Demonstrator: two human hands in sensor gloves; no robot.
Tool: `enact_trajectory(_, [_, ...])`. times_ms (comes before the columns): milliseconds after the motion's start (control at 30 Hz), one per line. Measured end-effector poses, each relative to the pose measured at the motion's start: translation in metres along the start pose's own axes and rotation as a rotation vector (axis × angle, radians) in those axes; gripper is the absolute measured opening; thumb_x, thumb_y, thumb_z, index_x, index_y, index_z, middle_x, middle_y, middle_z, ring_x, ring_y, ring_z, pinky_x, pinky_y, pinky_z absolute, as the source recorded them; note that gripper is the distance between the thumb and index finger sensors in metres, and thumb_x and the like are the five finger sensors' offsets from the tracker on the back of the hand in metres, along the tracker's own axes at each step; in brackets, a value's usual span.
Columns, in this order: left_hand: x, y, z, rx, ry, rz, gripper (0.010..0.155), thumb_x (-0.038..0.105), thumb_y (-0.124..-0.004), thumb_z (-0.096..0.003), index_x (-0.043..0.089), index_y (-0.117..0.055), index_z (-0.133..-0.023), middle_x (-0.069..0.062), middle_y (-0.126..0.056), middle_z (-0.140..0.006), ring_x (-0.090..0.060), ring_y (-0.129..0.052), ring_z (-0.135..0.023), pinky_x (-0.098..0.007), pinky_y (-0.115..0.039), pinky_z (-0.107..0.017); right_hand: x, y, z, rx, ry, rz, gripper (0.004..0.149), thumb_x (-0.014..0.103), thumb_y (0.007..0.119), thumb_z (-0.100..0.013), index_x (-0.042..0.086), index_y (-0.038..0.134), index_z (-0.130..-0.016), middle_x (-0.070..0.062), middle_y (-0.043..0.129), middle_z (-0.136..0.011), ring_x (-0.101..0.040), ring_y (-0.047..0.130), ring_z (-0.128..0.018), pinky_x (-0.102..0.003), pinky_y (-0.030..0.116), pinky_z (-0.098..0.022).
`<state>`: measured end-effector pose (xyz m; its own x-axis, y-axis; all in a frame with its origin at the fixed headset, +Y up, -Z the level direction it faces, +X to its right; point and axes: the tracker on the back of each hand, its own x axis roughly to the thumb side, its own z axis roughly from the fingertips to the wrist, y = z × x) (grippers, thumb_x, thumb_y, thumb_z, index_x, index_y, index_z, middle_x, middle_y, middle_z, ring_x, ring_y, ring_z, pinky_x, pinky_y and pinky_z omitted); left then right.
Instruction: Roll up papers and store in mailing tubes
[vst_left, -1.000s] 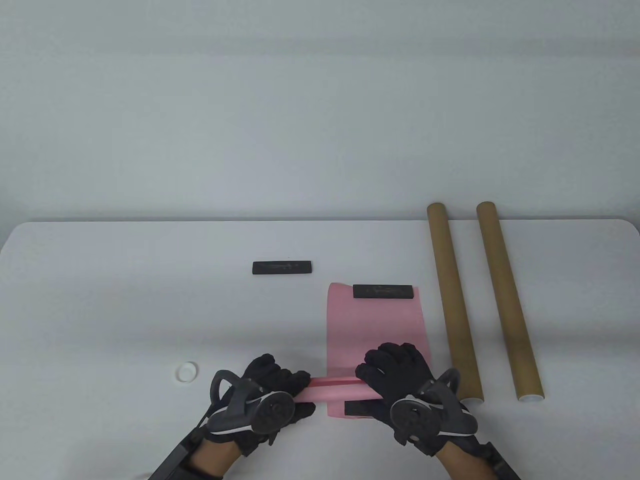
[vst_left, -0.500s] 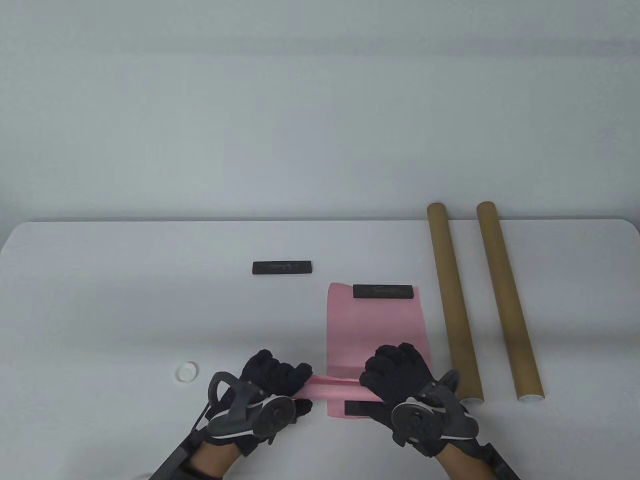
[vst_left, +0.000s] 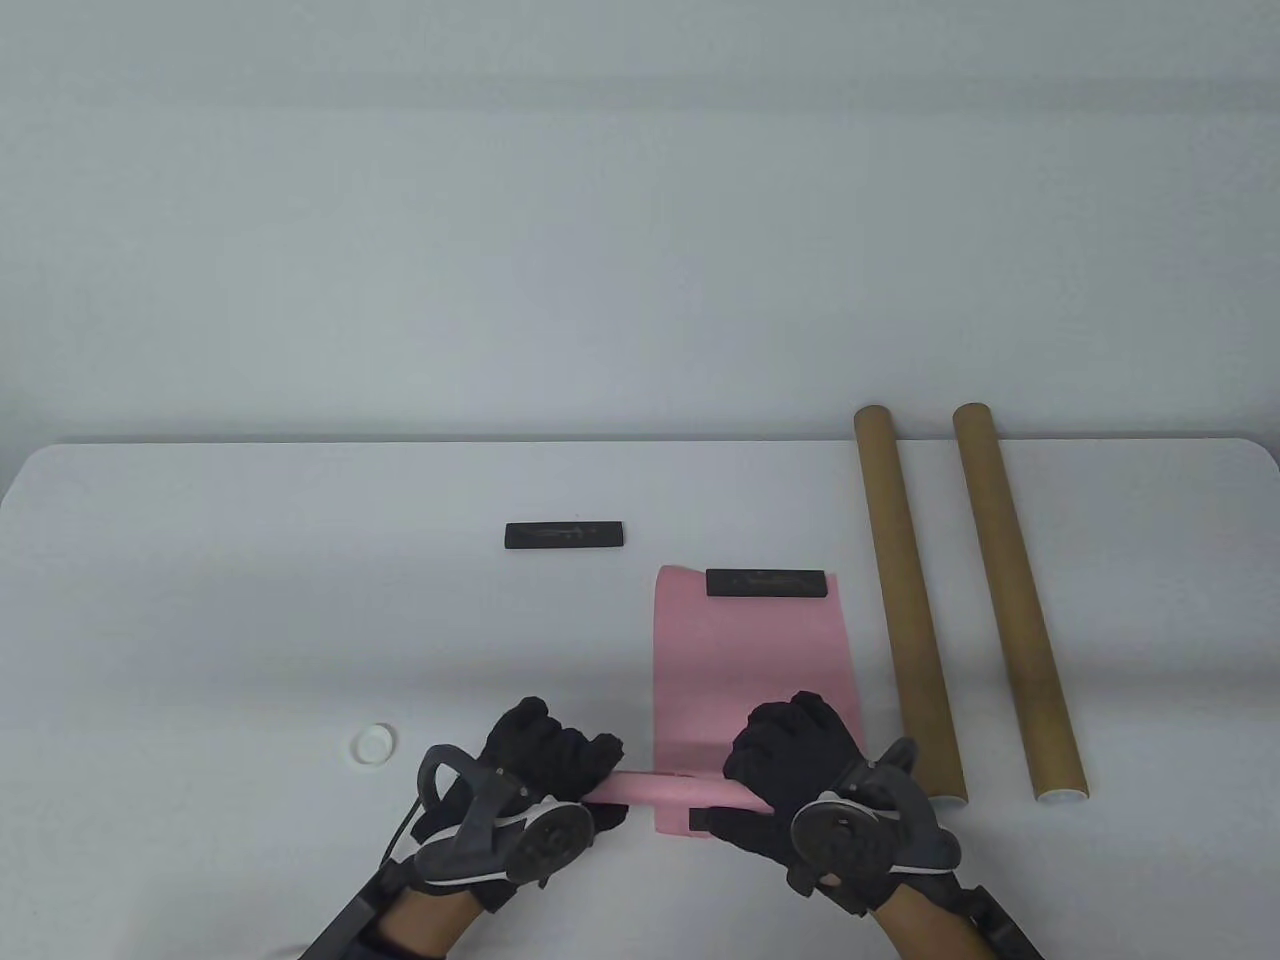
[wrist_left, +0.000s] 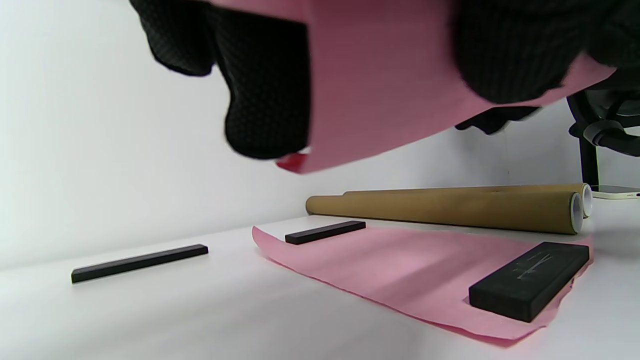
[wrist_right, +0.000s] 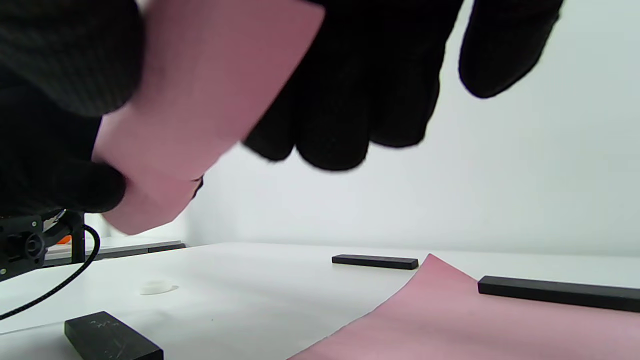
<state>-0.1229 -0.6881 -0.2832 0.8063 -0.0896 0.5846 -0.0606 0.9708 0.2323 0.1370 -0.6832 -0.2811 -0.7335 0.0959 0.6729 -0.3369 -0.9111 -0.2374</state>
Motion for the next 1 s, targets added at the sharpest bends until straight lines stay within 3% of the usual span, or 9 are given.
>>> enact_trajectory(67, [-0.003,-0.003,-0.001,-0.030,0.009,0.032,0.066,0.072,-0.074,-0.0319,0.029,-0.089,-0.080,0.012,-0.105,-0.046,-0.007,-0.109,-0.040,-0.045,-0.079,-0.067,0.003,-0.001,0.000,-0.015,-0.018,0.053,0.069,0.059,0.089,-0.040,0.014,0.082,-0.091,-0.015,0.084,-0.096,-0.050,0.082,-0.092,-0.073,0.064,-0.065])
enact_trajectory(133, [-0.004,-0.006,-0.001,-0.040,0.018,0.024,0.067,0.071,-0.074,-0.0322,0.029,-0.085,-0.084,0.011,-0.104,-0.054,-0.008,-0.109,-0.048,-0.045,-0.077,-0.068,0.006,-0.002,0.000,-0.018,-0.036,0.067,0.060,0.053,0.090,-0.042,0.018,0.083,-0.091,-0.012,0.086,-0.096,-0.048,0.081,-0.093,-0.073,0.064,-0.065])
enact_trajectory(233, [-0.001,-0.006,0.001,-0.018,-0.003,-0.047,0.069,0.066,-0.078,-0.0352,0.030,-0.073,-0.094,0.008,-0.096,-0.075,-0.013,-0.102,-0.069,-0.048,-0.070,-0.071,0.003,0.000,-0.002,0.027,-0.021,0.027,0.055,0.059,0.083,-0.043,0.017,0.095,-0.075,-0.011,0.099,-0.079,-0.044,0.092,-0.085,-0.072,0.067,-0.063])
enact_trajectory(300, [-0.001,-0.003,0.000,0.003,-0.013,-0.041,0.063,0.067,-0.078,-0.0345,0.031,-0.082,-0.086,0.011,-0.101,-0.058,-0.009,-0.106,-0.053,-0.046,-0.074,-0.069,0.000,0.002,-0.002,0.054,-0.011,-0.012,0.057,0.064,0.079,-0.042,0.016,0.100,-0.065,-0.010,0.105,-0.069,-0.043,0.098,-0.077,-0.072,0.070,-0.061])
enact_trajectory(467, [-0.005,-0.008,-0.002,-0.045,0.022,0.015,0.064,0.070,-0.075,-0.0331,0.030,-0.088,-0.081,0.012,-0.104,-0.049,-0.008,-0.109,-0.043,-0.045,-0.077,-0.067,0.002,0.002,-0.002,0.042,-0.029,0.027,0.066,0.057,0.089,-0.041,0.015,0.083,-0.091,-0.014,0.085,-0.095,-0.050,0.080,-0.093,-0.074,0.064,-0.065])
enact_trajectory(567, [-0.004,-0.009,-0.001,-0.033,-0.005,-0.029,0.070,0.068,-0.075,-0.0345,0.030,-0.074,-0.094,0.008,-0.097,-0.075,-0.014,-0.103,-0.069,-0.048,-0.071,-0.071,0.004,0.000,-0.003,0.041,-0.024,0.019,0.052,0.055,0.086,-0.044,0.016,0.093,-0.078,-0.011,0.096,-0.083,-0.047,0.087,-0.089,-0.073,0.066,-0.064])
enact_trajectory(667, [0.000,-0.004,0.000,0.002,-0.029,-0.036,0.065,0.067,-0.077,-0.0348,0.031,-0.078,-0.090,0.010,-0.098,-0.065,-0.011,-0.104,-0.061,-0.047,-0.072,-0.070,0.001,0.002,-0.003,0.089,-0.021,-0.049,0.054,0.063,0.079,-0.043,0.016,0.102,-0.058,-0.009,0.107,-0.062,-0.042,0.100,-0.075,-0.072,0.070,-0.061])
enact_trajectory(833, [-0.004,-0.003,-0.001,-0.020,0.008,0.031,0.063,0.070,-0.075,-0.0324,0.030,-0.089,-0.079,0.012,-0.105,-0.048,-0.009,-0.110,-0.043,-0.045,-0.079,-0.066,0.006,-0.002,-0.002,0.028,-0.050,-0.017,0.069,0.060,0.087,-0.041,0.014,0.083,-0.092,-0.015,0.085,-0.096,-0.050,0.081,-0.092,-0.074,0.064,-0.065])
enact_trajectory(1000, [0.001,-0.004,0.000,-0.007,-0.029,-0.046,0.070,0.067,-0.077,-0.0347,0.030,-0.072,-0.095,0.006,-0.095,-0.080,-0.016,-0.101,-0.074,-0.049,-0.068,-0.072,0.010,0.000,-0.004,0.077,-0.054,0.012,0.052,0.060,0.083,-0.043,0.017,0.098,-0.069,-0.009,0.103,-0.071,-0.043,0.098,-0.078,-0.072,0.070,-0.062])
